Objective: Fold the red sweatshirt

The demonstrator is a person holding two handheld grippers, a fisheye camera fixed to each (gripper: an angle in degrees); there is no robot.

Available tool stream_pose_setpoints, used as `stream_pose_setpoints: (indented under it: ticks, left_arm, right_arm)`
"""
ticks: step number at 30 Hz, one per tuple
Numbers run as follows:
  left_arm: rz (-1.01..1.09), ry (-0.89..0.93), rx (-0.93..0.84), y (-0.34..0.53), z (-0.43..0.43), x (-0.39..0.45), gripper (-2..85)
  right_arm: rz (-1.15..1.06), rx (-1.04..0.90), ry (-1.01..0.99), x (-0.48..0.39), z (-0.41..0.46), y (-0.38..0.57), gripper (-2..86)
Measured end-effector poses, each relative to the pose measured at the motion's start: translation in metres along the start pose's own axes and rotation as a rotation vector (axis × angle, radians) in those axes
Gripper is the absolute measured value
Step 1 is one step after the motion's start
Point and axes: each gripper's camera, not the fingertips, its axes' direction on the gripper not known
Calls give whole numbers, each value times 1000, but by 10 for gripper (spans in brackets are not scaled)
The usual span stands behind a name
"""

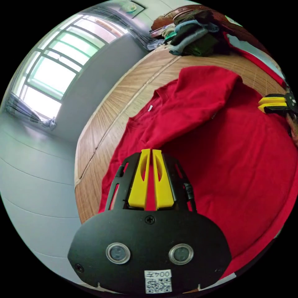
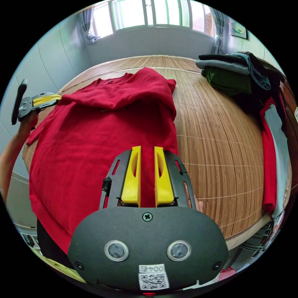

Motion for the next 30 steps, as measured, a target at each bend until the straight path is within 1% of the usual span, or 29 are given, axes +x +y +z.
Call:
stream_pose_setpoints:
  ticks: [3, 5, 6, 11, 13, 14, 16, 17, 18, 21, 23, 24, 26, 28, 30]
  left_arm:
    - [-22, -2, -20, 19, -2, -9, 16]
    - [-24, 18, -95, 40, 18, -5, 12]
    - [-22, 22, -105, 45, 22, -4, 11]
    - [-58, 18, -101, 56, 30, -5, 8]
    - [-67, 72, -121, 59, 41, -10, 8]
    - [-54, 117, -166, 63, 53, -11, 8]
    - [-53, 144, -206, 73, 65, -14, 9]
    - [-99, 148, -172, 81, 63, -21, 10]
    - [-125, 154, -178, 84, 63, -25, 10]
    - [-261, 270, -164, 103, 64, -52, 13]
    - [-403, 421, -82, 121, 55, -72, 15]
    - [-444, 464, -45, 126, 51, -76, 15]
    - [-570, 614, 74, 143, 40, -77, 13]
    - [-612, 651, 102, 150, 34, -65, 9]
    - [-625, 622, 70, 151, 34, -44, 8]
  right_arm:
    - [0, 0, 0, 0, 0, 1, 70]
    - [0, 0, -1, 1, 0, 1, 69]
    - [0, 0, -1, 1, 0, 1, 69]
    - [0, 1, 0, 3, 0, 2, 68]
    - [0, 0, 0, 4, 0, 2, 68]
    - [1, 0, -1, 5, 0, 2, 67]
    - [1, 0, -1, 6, 0, 2, 68]
    - [2, 0, -2, 7, 0, 1, 67]
    - [2, 0, -2, 8, 0, 1, 67]
    - [1, 1, 0, 9, 0, 1, 67]
    - [1, 2, 0, 11, 0, 0, 67]
    - [1, 2, 0, 12, 0, 0, 67]
    - [1, 2, 1, 13, 0, -1, 67]
    - [1, 2, 1, 15, 0, -2, 66]
    - [1, 2, 2, 16, 0, -2, 65]
